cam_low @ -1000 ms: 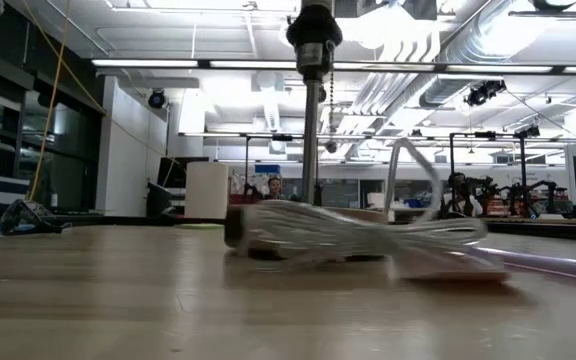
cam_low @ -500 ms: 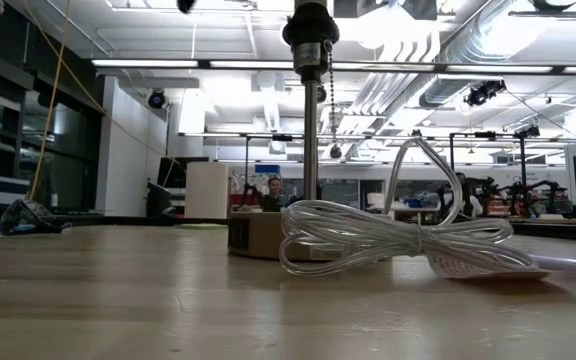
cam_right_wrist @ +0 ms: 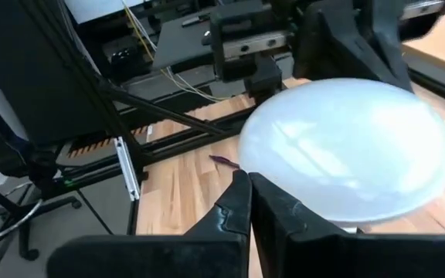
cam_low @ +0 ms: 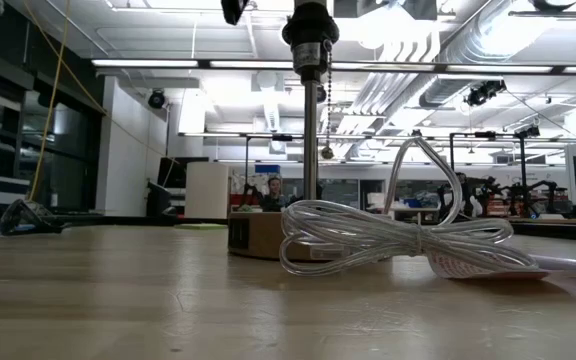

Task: Screw lightbulb
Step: Remove the lightbulb from the lamp

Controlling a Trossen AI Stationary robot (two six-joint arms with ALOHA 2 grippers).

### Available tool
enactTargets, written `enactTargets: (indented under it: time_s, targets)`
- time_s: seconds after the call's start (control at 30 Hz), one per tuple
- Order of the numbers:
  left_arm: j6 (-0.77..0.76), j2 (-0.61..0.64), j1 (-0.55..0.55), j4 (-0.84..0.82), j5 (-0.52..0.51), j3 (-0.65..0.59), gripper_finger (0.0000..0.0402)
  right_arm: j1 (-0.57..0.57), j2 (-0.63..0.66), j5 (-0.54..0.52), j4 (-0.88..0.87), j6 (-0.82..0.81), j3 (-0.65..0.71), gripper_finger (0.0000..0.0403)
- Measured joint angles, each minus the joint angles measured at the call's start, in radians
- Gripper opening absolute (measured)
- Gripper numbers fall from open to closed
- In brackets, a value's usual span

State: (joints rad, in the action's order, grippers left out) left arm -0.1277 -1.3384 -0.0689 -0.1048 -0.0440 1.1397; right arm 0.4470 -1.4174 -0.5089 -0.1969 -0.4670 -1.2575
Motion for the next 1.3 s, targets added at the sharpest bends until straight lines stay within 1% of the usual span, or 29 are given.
enactTargets:
  time_s: [0.13, 0.23, 0.37, 0.47, 0.53, 0.63, 0.7, 0.77, 0.83, 0.87, 0.93, 1.0, 1.07, 1.13, 1.2, 1.23, 1.3]
  targets:
    - [-0.039, 0.039, -0.04, -0.044, -0.025, -0.001, 0.0, -0.009, 0.004, -0.011, -0.014, 0.005, -0.001, 0.0]
    - [-0.07, 0.087, -0.072, -0.124, -0.049, -0.001, 0.0, -0.016, 0.018, -0.032, -0.062, -0.006, -0.001, 0.0]
    - [-0.09, 0.136, -0.12, -0.207, -0.072, -0.001, 0.0, -0.029, 0.037, -0.162, -0.156, -0.056, -0.002, 0.0]
    - [-0.114, 0.161, -0.151, -0.236, -0.069, -0.001, 0.0, -0.049, 0.053, -0.216, -0.222, -0.074, 0.001, 0.0]
    - [-0.131, 0.189, -0.178, -0.265, -0.062, 0.0, 0.0, -0.058, 0.078, -0.22, -0.262, -0.075, 0.001, 0.0]
    - [-0.166, 0.241, -0.221, -0.374, -0.078, 0.0, 0.0, -0.071, 0.127, -0.22, -0.305, -0.075, 0.0, 0.0]
    - [-0.204, 0.281, -0.248, -0.457, -0.137, 0.0, 0.0, -0.074, 0.154, -0.213, -0.345, -0.075, 0.0, 0.0]
    - [-0.232, 0.311, -0.273, -0.548, -0.231, 0.0, 0.0, -0.073, 0.186, -0.181, -0.374, -0.093, 0.0, 0.0]
    - [-0.257, 0.315, -0.297, -0.618, -0.329, -0.005, 0.0, -0.069, 0.217, -0.105, -0.391, -0.127, 0.0, 0.0]
    - [-0.266, 0.314, -0.306, -0.621, -0.365, -0.021, 0.0, -0.067, 0.225, -0.054, -0.402, -0.149, -0.002, 0.0]
    - [-0.272, 0.312, -0.315, -0.561, -0.404, -0.084, 0.0, -0.058, 0.226, 0.066, -0.432, -0.185, -0.002, 0.0]
    - [-0.272, 0.305, -0.315, -0.426, -0.402, -0.165, 0.0, -0.038, 0.21, 0.169, -0.468, -0.19, -0.001, 0.0]
    - [-0.285, 0.295, -0.315, -0.283, -0.38, -0.25, 0.0, -0.015, 0.186, 0.231, -0.495, -0.175, -0.001, 0.0001]
    - [-0.318, 0.284, -0.309, -0.174, -0.362, -0.312, 0.0, 0.001, 0.154, 0.284, -0.501, -0.103, 0.0, 0.0008]
    - [-0.377, 0.282, -0.305, -0.11, -0.361, -0.344, 0.0, 0.003, 0.114, 0.3, -0.479, -0.036, 0.0, 0.0026]
    - [-0.408, 0.283, -0.304, -0.103, -0.362, -0.352, 0.0, 0.001, 0.091, 0.283, -0.46, 0.004, 0.0, 0.004]
    - [-0.442, 0.282, -0.304, -0.113, -0.377, -0.358, 0.0, -0.009, 0.033, 0.209, -0.406, 0.081, 0.0, 0.0074]
